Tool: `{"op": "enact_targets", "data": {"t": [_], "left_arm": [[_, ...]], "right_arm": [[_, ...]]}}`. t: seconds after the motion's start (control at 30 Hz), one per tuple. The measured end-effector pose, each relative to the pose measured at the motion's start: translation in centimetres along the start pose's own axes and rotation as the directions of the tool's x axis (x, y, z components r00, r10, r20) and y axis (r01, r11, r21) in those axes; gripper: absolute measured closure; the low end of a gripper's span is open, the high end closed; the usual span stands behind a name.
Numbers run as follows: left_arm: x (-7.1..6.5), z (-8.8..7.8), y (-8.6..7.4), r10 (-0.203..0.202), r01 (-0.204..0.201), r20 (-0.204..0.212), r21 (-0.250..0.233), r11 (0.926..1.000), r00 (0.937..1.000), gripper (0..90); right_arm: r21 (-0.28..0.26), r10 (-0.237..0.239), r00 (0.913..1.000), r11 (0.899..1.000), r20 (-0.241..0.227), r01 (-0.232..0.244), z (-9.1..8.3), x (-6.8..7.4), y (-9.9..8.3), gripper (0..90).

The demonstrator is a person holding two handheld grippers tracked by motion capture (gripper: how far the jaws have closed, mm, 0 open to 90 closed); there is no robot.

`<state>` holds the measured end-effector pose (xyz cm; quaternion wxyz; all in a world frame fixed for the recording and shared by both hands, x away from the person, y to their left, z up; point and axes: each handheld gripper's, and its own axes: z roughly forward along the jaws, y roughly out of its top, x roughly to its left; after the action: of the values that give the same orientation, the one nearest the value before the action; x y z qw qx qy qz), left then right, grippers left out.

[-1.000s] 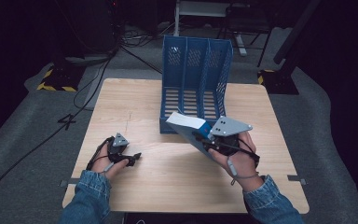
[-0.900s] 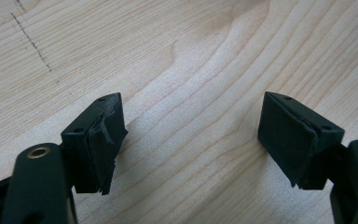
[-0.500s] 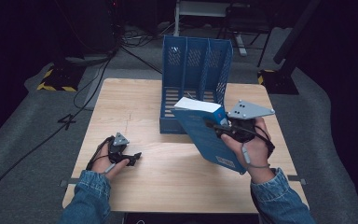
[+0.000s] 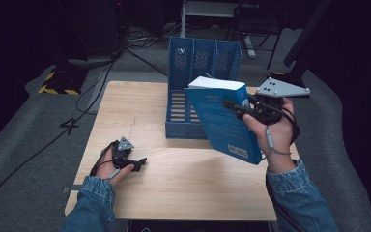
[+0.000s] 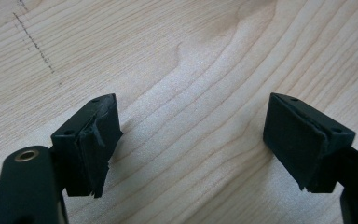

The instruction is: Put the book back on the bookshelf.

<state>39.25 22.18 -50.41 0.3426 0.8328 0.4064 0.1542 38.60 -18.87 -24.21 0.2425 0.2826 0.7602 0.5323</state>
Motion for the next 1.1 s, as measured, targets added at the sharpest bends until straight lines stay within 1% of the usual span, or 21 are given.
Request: {"op": "enact_targets", "data": {"t": [0.07,0.1,0.2,0.33,0.37,0.4,0.43,0.47,0.5,0.53,0.57,0.6,0.7,0.77,0.83,1.1], "left_arm": [[0.0,0.0,0.0,-0.002,0.002,0.000,-0.001,1.0000,1.0000,19.1],[0.0,0.0,0.0,0.004,-0.004,-0.004,-0.001,1.0000,1.0000,19.0],[0.0,0.1,0.0,0.000,0.000,-0.002,0.001,1.0000,1.0000,18.6],[0.0,0.1,0.1,0.000,0.000,-0.003,0.001,1.0000,1.0000,18.3],[0.0,0.1,0.1,-0.001,0.001,-0.003,0.001,1.0000,1.0000,18.2],[0.0,0.1,0.1,-0.001,0.001,-0.003,0.001,1.0000,1.0000,18.2],[0.0,0.1,0.1,-0.002,0.002,-0.001,0.001,1.0000,1.0000,18.2],[0.0,0.1,0.1,-0.002,0.002,-0.001,0.001,1.0000,1.0000,18.1],[0.0,0.1,0.1,-0.002,0.002,-0.001,0.001,1.0000,1.0000,18.1],[0.0,0.1,0.1,-0.002,0.002,-0.001,0.001,1.0000,1.0000,18.1],[0.0,0.1,0.1,-0.002,0.002,-0.001,0.001,1.0000,1.0000,18.1],[0.0,0.1,0.1,-0.002,0.002,-0.001,0.001,1.0000,1.0000,18.0],[0.0,0.1,0.1,0.002,-0.002,0.000,0.001,1.0000,1.0000,17.9],[0.0,0.1,0.1,0.001,-0.001,0.000,0.001,1.0000,1.0000,17.9],[0.0,0.1,0.1,0.000,0.000,0.001,0.001,1.0000,1.0000,17.8],[0.0,0.1,0.1,0.000,0.000,0.002,0.005,1.0000,1.0000,17.7]], "right_arm": [[-0.014,0.019,0.9998,1.000,0.007,-0.019,-0.1,-0.8,0.7,61.7],[-0.018,0.025,0.9996,1.000,0.012,-0.024,-0.1,-1.1,0.8,61.7],[-0.033,0.036,0.9988,0.999,0.033,-0.035,-0.1,-1.9,1.5,61.7],[-0.040,0.043,0.9977,0.998,0.052,-0.041,0.2,-3.1,2.2,61.7],[-0.040,0.043,0.9977,0.998,0.052,-0.041,0.2,-3.1,2.2,61.7],[-0.039,0.049,0.9974,0.998,0.053,-0.047,0.3,-3.5,2.3,61.7],[-0.040,0.059,0.9967,0.998,0.055,-0.057,0.6,-4.2,2.6,61.7],[-0.040,0.059,0.9967,0.998,0.055,-0.057,0.6,-4.2,2.6,61.7],[-0.038,0.069,0.9956,0.997,0.063,-0.067,0.7,-5.0,2.7,61.7],[-0.039,0.072,0.9952,0.997,0.066,-0.070,0.8,-5.2,2.8,61.7],[-0.039,0.070,0.9950,0.997,0.072,-0.068,0.9,-5.6,2.9,61.7],[-0.039,0.070,0.9950,0.997,0.072,-0.068,0.9,-5.6,2.9,61.7],[-0.048,0.069,0.9938,0.997,0.087,-0.065,1.1,-6.8,3.2,61.7],[-0.055,0.050,0.9951,0.997,0.085,-0.045,1.4,-7.4,3.3,61.7],[-0.058,0.048,0.9947,0.997,0.091,-0.043,1.7,-7.9,3.5,61.7],[-0.092,0.117,0.9897,0.990,0.083,-0.109,3.2,-10.5,3.4,61.7]]}}
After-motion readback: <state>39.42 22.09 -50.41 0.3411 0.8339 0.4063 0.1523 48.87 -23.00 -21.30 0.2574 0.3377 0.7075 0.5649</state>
